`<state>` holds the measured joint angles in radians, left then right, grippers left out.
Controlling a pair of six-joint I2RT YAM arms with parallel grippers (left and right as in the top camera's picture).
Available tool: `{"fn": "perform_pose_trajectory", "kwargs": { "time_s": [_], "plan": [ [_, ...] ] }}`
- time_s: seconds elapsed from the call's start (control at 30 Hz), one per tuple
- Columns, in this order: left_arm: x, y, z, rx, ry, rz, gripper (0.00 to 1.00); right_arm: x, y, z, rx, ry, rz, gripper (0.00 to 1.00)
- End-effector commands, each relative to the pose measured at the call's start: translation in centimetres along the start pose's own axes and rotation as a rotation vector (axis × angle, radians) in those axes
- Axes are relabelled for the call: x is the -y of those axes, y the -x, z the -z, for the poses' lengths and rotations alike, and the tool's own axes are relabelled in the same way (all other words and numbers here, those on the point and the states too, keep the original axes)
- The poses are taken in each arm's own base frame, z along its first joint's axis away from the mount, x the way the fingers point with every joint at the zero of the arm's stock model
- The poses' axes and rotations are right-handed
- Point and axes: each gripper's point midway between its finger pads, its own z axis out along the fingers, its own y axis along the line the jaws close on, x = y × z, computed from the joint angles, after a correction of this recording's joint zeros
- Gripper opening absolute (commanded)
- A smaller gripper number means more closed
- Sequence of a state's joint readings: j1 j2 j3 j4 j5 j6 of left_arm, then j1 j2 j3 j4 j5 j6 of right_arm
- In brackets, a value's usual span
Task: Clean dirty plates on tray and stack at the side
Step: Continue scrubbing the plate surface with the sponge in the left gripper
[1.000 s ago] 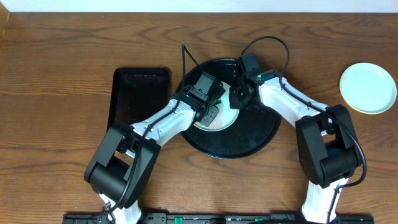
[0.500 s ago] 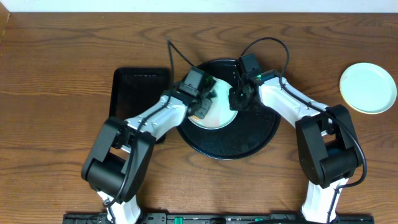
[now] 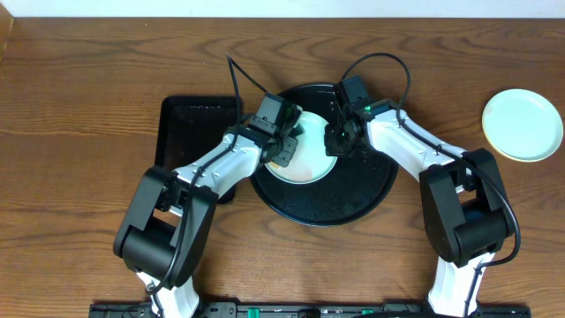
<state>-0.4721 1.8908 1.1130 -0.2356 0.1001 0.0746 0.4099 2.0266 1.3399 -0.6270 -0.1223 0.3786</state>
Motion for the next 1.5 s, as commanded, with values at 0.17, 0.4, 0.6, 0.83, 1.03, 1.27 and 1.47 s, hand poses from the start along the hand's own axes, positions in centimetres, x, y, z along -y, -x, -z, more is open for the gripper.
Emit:
{"fn": "perform_pose_trajectory", "kwargs": {
  "time_s": [0.17, 0.4, 0.6, 0.83, 1.03, 1.27, 1.47],
  "plan": [
    [5.1, -1.8, -0.1, -0.050, -0.137, -0.068, 0.07, 0.4, -2.2, -2.1, -0.072, -0.040, 0.028, 0.01],
    [6.2, -3.2, 0.1, -0.102, -0.163, -0.081, 0.07, 0.4, -2.2, -2.1, -0.071, -0.040, 0.027, 0.01],
    [6.3, -2.1, 1.2, -0.063, -0.165, -0.084, 0.07, 0.4, -2.2, -2.1, -0.069, -0.039, 0.028, 0.01],
    [3.9, -1.5, 0.6, -0.040, -0.058, -0.092, 0.07, 0.4, -2.2, -2.1, -0.069, -0.039, 0.028, 0.01],
    [1.1, -1.0, 0.2, -0.022, -0.024, -0.035, 0.07, 0.4, -2.2, -2.1, -0.069, -0.039, 0.028, 0.01],
    [-2.9, -0.2, 0.3, 0.015, 0.019, 0.057, 0.07, 0.4, -2.2, -2.1, -0.070, -0.040, 0.028, 0.01],
    [-1.8, -0.4, 0.3, 0.005, -0.032, 0.060, 0.07, 0.4, -2.2, -2.1, -0.070, -0.040, 0.028, 0.01]
  ]
}}
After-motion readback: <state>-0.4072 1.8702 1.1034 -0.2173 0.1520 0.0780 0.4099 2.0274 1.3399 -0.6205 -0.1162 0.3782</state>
